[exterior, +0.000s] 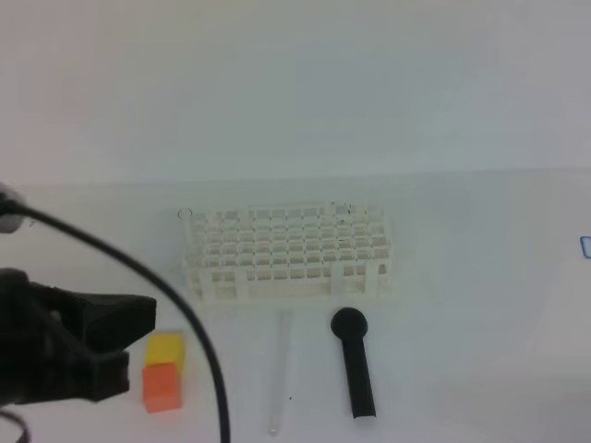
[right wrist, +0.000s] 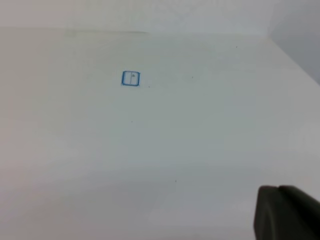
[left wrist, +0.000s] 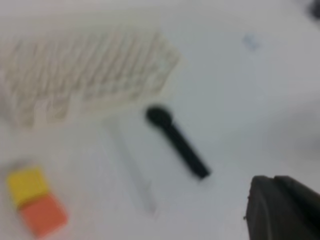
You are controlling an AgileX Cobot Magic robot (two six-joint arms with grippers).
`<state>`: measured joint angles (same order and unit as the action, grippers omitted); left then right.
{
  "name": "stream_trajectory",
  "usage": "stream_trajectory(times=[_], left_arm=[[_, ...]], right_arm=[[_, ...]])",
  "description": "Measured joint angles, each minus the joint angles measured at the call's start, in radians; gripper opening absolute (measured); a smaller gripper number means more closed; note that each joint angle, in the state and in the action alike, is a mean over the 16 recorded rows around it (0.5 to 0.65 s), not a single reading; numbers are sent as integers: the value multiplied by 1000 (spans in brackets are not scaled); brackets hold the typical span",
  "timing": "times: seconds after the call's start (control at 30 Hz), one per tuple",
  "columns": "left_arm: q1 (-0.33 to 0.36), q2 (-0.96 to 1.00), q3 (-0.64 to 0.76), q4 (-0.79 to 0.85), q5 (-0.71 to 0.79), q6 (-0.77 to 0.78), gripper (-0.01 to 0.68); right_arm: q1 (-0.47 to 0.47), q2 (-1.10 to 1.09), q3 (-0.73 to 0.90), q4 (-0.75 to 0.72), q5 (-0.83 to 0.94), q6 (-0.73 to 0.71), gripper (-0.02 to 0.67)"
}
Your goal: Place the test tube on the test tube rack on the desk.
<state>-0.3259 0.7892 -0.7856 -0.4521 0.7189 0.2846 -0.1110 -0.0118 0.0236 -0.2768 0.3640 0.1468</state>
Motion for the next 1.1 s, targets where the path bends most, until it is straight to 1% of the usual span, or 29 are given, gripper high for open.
stream_trajectory(times=[0.1,0.23,0.33,0.43,0.53,0.67,0.77,0.9,1.0,1.1], left_arm=[[-22,83,-62,86,78,-86,-1],[-34,173,-128,169,180,-177,-1],[-34,223,-159,191,250,-199,-1],[-34,259,-176,180,311,-197,-1],[-34,288,-184,164,370,-190,-1],[-34,322,-186,143,432,-180,-1],[-34,343,-186,123,457,-172,-1],[-34,362,-186,98,458,-166,-1],[-34,372,-187,87,441,-168,-1],[-34,381,-187,77,423,-174,-1]], right_arm=[[0,0,0,0,0,0,-1],[0,0,0,-2,0,-2,-1],[0,0,0,-13,-3,-10,-1],[0,0,1,-27,-27,-17,-1],[0,0,2,-36,-94,-8,-1],[0,0,4,-46,-263,37,-1],[0,0,3,-52,-432,118,-1],[0,0,-23,-84,-615,301,-1],[0,1,-75,-179,-679,487,-1],[0,15,-151,-336,-678,705,-1]])
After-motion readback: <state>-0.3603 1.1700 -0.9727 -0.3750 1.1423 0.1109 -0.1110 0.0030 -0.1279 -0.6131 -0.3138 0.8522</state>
